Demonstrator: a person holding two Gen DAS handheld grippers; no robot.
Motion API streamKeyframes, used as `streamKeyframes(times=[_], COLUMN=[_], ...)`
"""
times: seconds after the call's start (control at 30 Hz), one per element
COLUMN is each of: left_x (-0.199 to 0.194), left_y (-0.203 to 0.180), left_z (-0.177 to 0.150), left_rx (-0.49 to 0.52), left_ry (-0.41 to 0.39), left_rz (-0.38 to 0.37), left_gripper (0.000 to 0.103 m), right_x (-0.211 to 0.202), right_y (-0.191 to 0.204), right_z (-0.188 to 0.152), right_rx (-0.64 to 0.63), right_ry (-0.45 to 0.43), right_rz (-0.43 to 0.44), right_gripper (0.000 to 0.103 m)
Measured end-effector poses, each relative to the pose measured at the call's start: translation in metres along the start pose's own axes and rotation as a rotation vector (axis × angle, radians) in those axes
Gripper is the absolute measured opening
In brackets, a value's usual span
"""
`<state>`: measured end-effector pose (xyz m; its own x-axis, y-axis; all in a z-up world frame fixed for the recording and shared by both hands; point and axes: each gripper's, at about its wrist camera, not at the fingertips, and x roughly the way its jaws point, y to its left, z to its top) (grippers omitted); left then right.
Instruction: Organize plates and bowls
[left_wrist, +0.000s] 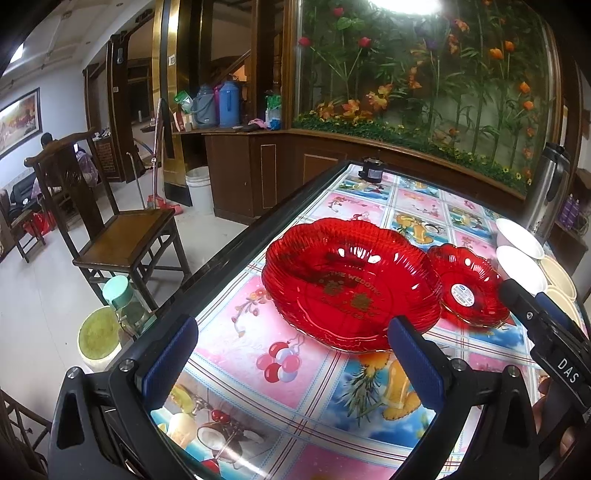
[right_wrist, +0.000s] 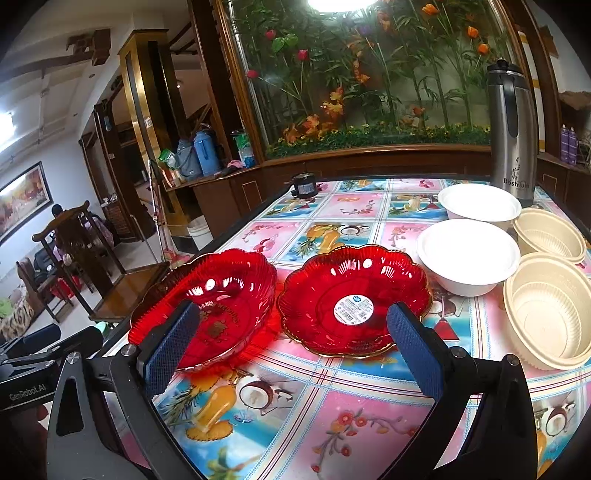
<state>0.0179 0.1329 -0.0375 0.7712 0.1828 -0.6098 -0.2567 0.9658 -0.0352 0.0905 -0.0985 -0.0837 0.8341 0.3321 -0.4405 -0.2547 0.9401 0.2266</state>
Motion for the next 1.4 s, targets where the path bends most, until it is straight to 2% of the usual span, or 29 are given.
streamKeyframes(times=[0.17,0.33,0.47,0.63,0.73,0.83,0.93,1.1,1.13,1.23,1.3,1.37,1.4], left_x=[0.006,0.016,0.027,0.054,0.072,0.088,0.102,0.125,0.129,0.134,0.134,0.135,0.135], left_y=[0.005,0.015,0.024,0.049,0.066,0.073,0.070,0.054,0.051,0.049,0.050,0.050,0.050], left_z=[0.000,0.001,0.008,0.028,0.039,0.044,0.045,0.040,0.038,0.033,0.033,0.033,0.032], left_rx=[-0.007,-0.021,-0.031,-0.098,-0.176,-0.239,-0.271,-0.230,-0.222,-0.214,-0.210,-0.199,-0.188], left_ry=[0.009,0.020,0.040,0.168,0.249,0.309,0.360,0.424,0.438,0.461,0.449,0.440,0.434], left_rz=[0.000,-0.001,-0.005,-0.027,-0.073,-0.114,-0.135,-0.108,-0.110,-0.118,-0.110,-0.098,-0.087], left_gripper=[0.103,0.103,0.103,0.103,0.103,0.102,0.102,0.101,0.100,0.087,0.067,0.055,0.047], right_x=[0.003,0.013,0.024,0.059,0.072,0.081,0.089,0.105,0.109,0.119,0.122,0.128,0.131], right_y=[-0.003,-0.006,-0.005,0.000,0.000,0.002,0.007,0.008,0.007,0.012,0.013,0.016,0.016], right_z=[-0.003,-0.004,-0.005,-0.014,-0.019,-0.019,-0.018,-0.021,-0.023,-0.023,-0.025,-0.029,-0.032], right_rx=[0.043,0.100,0.204,0.369,0.444,0.522,0.535,0.606,0.606,0.600,0.599,0.593,0.593], right_ry=[0.018,0.086,0.162,0.326,0.384,0.412,0.416,0.446,0.449,0.458,0.465,0.487,0.493], right_rz=[0.028,0.057,0.119,0.164,0.157,0.194,0.169,0.176,0.173,0.197,0.205,0.227,0.232], right_gripper=[0.103,0.103,0.103,0.099,0.098,0.098,0.098,0.098,0.098,0.086,0.079,0.056,0.050])
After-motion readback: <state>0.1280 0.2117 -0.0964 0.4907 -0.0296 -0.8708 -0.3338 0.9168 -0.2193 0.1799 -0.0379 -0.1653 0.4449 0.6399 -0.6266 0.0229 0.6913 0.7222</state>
